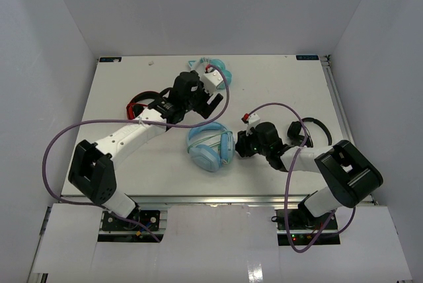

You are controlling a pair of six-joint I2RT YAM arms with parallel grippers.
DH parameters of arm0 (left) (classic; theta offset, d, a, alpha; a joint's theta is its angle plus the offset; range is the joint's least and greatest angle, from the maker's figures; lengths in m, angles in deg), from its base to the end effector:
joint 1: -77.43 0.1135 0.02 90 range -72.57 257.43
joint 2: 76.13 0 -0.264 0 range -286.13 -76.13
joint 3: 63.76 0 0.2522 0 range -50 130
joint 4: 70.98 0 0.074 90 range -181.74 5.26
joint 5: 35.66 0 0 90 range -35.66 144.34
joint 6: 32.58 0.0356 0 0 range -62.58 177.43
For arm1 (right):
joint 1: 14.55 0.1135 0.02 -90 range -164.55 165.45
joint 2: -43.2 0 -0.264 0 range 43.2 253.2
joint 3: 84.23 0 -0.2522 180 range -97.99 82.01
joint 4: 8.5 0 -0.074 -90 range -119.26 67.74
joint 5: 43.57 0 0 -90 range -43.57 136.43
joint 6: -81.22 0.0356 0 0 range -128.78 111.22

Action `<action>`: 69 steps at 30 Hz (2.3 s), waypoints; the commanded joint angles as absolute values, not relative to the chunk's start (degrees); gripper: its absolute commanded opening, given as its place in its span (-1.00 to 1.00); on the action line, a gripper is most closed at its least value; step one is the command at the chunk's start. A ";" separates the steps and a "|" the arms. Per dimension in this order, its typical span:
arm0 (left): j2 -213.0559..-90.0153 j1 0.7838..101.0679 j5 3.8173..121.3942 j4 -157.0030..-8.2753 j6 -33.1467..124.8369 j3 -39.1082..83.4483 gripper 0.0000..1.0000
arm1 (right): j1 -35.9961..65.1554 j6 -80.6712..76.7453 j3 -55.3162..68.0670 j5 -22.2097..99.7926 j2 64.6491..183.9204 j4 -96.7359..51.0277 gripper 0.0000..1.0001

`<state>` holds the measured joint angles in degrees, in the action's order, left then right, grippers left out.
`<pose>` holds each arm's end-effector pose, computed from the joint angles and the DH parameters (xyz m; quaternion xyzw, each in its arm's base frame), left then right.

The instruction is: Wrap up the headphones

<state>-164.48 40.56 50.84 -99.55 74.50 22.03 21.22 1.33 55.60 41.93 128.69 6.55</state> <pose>0.2878 -0.2131 0.3095 0.3815 0.7826 -0.0582 0.4885 0.2184 0.1608 0.1422 -0.2115 0.8406 0.2253 0.4450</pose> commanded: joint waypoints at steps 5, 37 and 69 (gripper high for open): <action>-159.03 40.95 52.78 -102.04 68.04 25.59 0.96 | 22.01 0.87 55.74 43.48 129.05 6.60 -0.21; -154.14 40.95 49.58 -104.96 62.49 23.39 0.96 | 20.08 3.88 48.47 51.32 133.46 0.42 -0.42; -151.91 40.86 47.06 -112.18 37.84 25.87 0.96 | 20.70 6.86 33.26 49.35 103.78 -26.71 0.99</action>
